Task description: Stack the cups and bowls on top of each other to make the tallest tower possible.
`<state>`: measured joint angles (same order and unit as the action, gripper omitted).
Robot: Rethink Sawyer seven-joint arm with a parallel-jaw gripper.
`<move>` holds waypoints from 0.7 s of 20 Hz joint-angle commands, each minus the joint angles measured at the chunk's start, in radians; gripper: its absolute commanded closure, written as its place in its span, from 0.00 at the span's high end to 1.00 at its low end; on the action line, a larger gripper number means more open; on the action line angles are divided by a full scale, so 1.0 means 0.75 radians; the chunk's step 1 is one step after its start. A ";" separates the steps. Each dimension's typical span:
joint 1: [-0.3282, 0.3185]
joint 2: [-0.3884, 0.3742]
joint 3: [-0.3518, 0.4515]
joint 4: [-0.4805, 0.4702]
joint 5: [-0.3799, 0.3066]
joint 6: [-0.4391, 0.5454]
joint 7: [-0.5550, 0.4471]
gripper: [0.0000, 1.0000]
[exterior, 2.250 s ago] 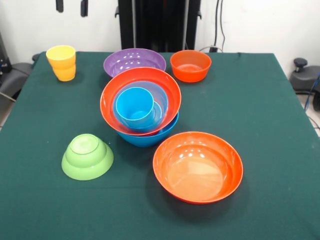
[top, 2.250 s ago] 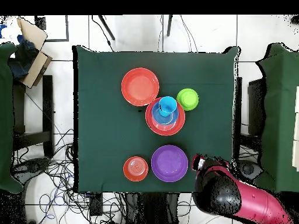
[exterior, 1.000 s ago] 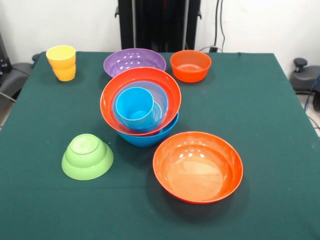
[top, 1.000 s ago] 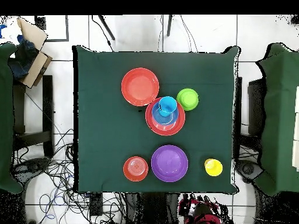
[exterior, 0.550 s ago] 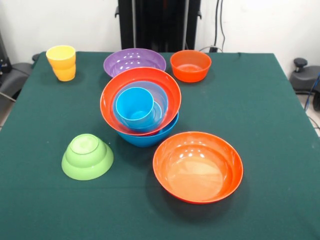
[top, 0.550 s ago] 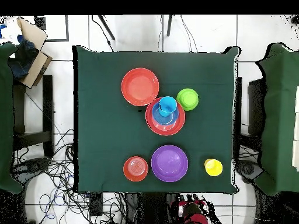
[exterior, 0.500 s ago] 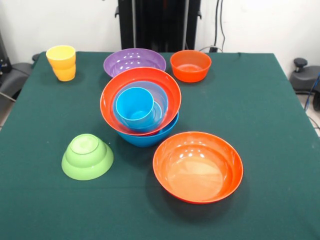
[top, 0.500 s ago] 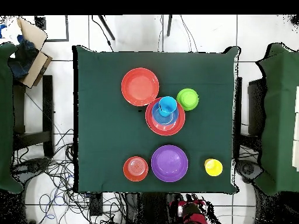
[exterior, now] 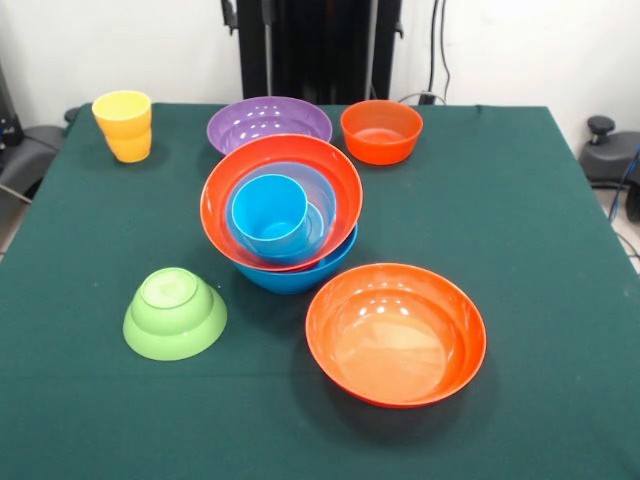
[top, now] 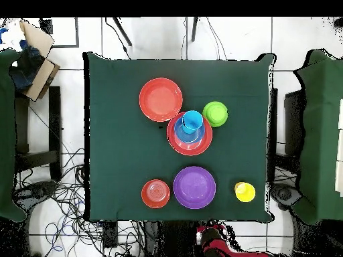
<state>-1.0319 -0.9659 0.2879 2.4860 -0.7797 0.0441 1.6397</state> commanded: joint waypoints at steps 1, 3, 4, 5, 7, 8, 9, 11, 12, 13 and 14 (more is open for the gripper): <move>0.116 0.158 -0.122 -0.210 -0.073 -0.121 0.185 1.00; 0.160 0.187 -0.139 -0.257 -0.039 -0.139 0.191 1.00; 0.157 0.202 -0.111 -0.279 -0.020 -0.120 0.179 1.00; 0.147 0.207 -0.093 -0.285 -0.011 -0.103 0.168 1.00; 0.136 0.231 -0.106 -0.302 -0.005 -0.108 0.168 1.00; 0.150 0.239 -0.140 -0.313 -0.012 -0.132 0.175 1.00; 0.155 0.236 -0.151 -0.315 -0.014 -0.134 0.176 1.00; 0.173 0.208 -0.172 -0.314 -0.011 -0.118 0.173 1.00; 0.181 0.199 -0.183 -0.313 -0.009 -0.114 0.174 1.00; 0.184 0.195 -0.187 -0.311 -0.006 -0.113 0.174 1.00; 0.180 0.186 -0.181 -0.305 0.008 -0.088 0.173 1.00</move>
<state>-0.9467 -0.8598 0.1640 2.3842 -0.7795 0.0145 1.6397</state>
